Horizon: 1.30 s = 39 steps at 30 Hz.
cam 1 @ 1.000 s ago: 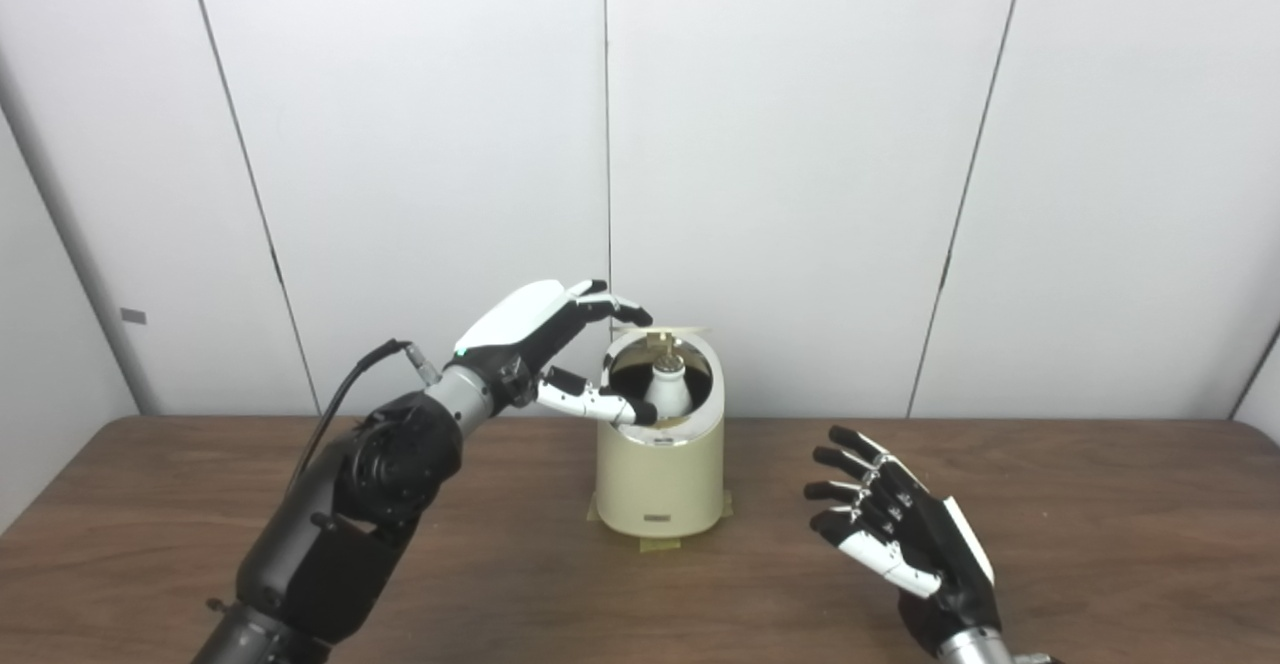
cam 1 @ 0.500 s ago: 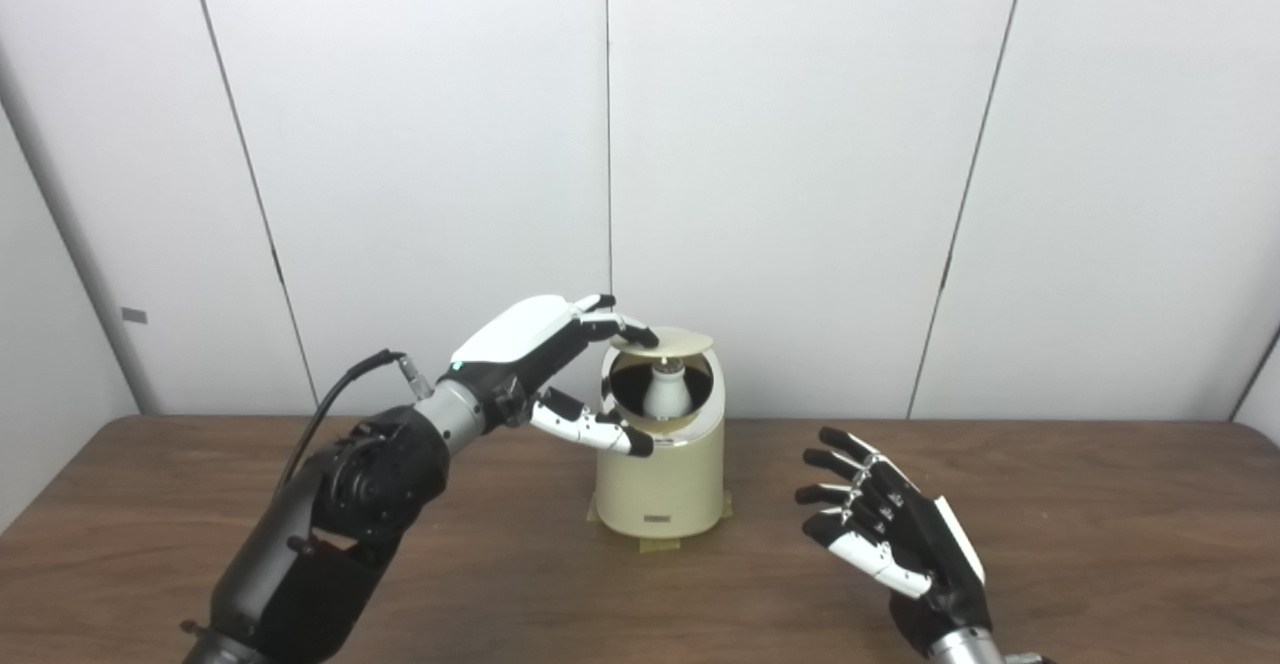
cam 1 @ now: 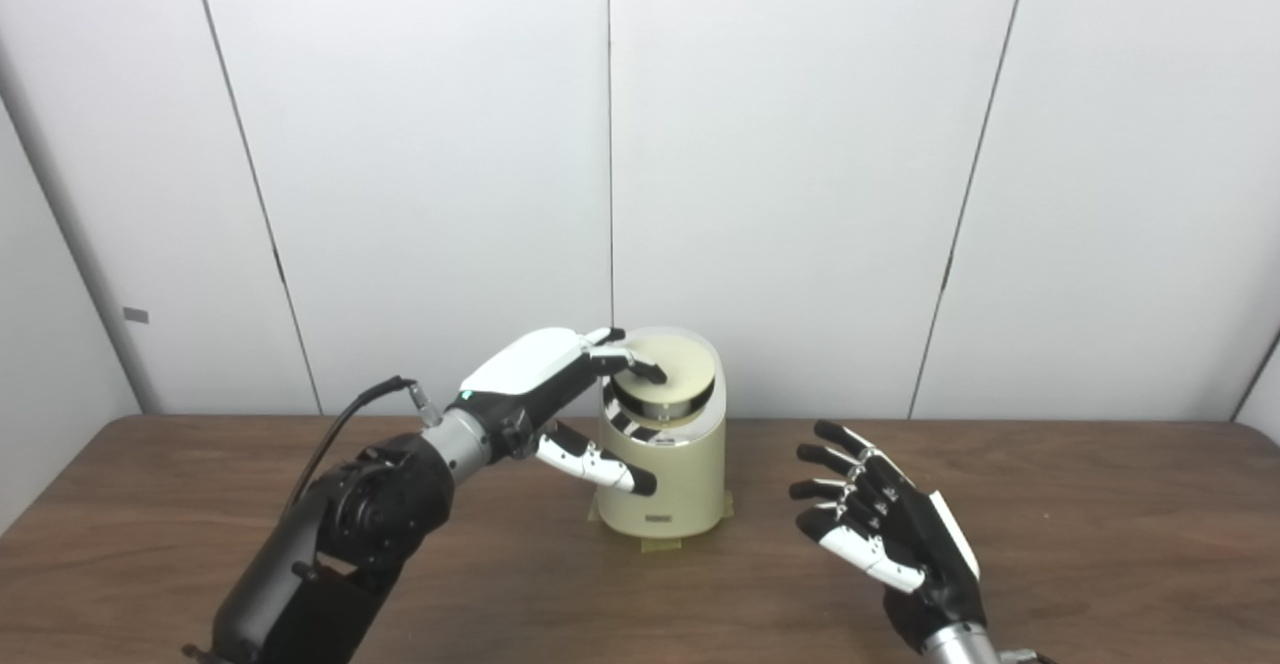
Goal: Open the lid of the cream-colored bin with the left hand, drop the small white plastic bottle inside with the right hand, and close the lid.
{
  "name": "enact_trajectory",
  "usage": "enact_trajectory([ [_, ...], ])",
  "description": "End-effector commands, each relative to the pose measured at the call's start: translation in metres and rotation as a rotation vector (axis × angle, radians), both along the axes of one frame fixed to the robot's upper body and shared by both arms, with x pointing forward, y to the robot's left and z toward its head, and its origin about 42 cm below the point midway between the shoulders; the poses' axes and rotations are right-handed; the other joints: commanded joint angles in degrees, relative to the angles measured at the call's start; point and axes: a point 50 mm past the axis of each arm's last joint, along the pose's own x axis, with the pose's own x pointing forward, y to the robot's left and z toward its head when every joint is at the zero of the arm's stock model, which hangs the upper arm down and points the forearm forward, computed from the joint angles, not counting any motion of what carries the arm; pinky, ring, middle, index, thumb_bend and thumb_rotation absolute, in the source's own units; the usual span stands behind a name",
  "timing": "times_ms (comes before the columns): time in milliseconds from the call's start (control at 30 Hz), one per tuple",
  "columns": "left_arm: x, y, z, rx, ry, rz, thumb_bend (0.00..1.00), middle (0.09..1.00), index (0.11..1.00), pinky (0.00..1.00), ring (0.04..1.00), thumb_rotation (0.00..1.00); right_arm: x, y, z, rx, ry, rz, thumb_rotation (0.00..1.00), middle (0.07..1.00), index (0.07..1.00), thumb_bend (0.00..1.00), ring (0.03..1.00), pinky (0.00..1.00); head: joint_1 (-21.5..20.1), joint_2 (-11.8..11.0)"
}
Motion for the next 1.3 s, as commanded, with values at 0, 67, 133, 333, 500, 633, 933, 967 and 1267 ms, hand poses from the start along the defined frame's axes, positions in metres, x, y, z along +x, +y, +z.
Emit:
enact_trajectory([
  [0,0.000,-0.004,0.022,0.014,-0.110,-0.031,0.91,0.841,0.831,1.00,1.000,0.41,0.007,0.004,0.024,0.019,-0.079,0.007,0.28,0.758,0.811,0.89,0.628,0.49,-0.1,0.1],
  [67,-0.003,-0.007,0.020,0.046,-0.133,-0.039,0.91,0.837,0.830,1.00,1.000,0.39,0.006,0.004,0.025,0.005,-0.081,0.004,0.29,0.758,0.810,0.89,0.630,0.49,-0.1,0.2],
  [133,-0.005,-0.009,0.017,0.066,-0.148,-0.047,0.91,0.831,0.822,1.00,1.000,0.38,0.006,0.005,0.026,0.004,-0.082,0.003,0.30,0.757,0.808,0.89,0.631,0.49,-0.2,0.3],
  [333,-0.008,-0.015,0.008,0.164,-0.195,-0.054,0.92,0.830,0.828,1.00,1.000,0.39,0.005,0.006,0.026,0.007,-0.083,0.008,0.29,0.757,0.807,0.88,0.632,0.48,-0.4,0.6],
  [500,-0.011,-0.020,0.001,0.300,-0.220,-0.029,0.92,0.848,0.844,1.00,1.000,0.42,0.005,0.005,0.027,-0.002,-0.088,0.007,0.30,0.755,0.809,0.88,0.630,0.49,-0.5,0.8],
  [633,-0.010,-0.018,-0.004,0.346,-0.192,0.005,0.92,0.822,0.827,1.00,1.000,0.42,0.007,0.003,0.027,-0.016,-0.099,0.006,0.32,0.756,0.807,0.88,0.624,0.48,-0.5,0.9],
  [933,-0.006,-0.013,-0.018,0.341,-0.090,0.043,0.92,0.823,0.823,1.00,1.000,0.43,0.008,0.003,0.027,-0.023,-0.099,0.006,0.34,0.752,0.809,0.90,0.620,0.48,-0.5,0.9],
  [967,-0.006,-0.013,-0.019,0.342,-0.085,0.045,0.91,0.826,0.825,1.00,1.000,0.43,0.008,0.003,0.027,-0.024,-0.099,0.005,0.34,0.752,0.809,0.90,0.618,0.48,-0.5,0.9],
  [1267,-0.010,-0.006,-0.001,0.216,-0.125,0.064,0.89,0.848,0.849,1.00,1.000,0.45,0.007,0.003,0.027,-0.022,-0.105,0.007,0.33,0.750,0.805,0.88,0.614,0.47,-0.5,0.9],
])
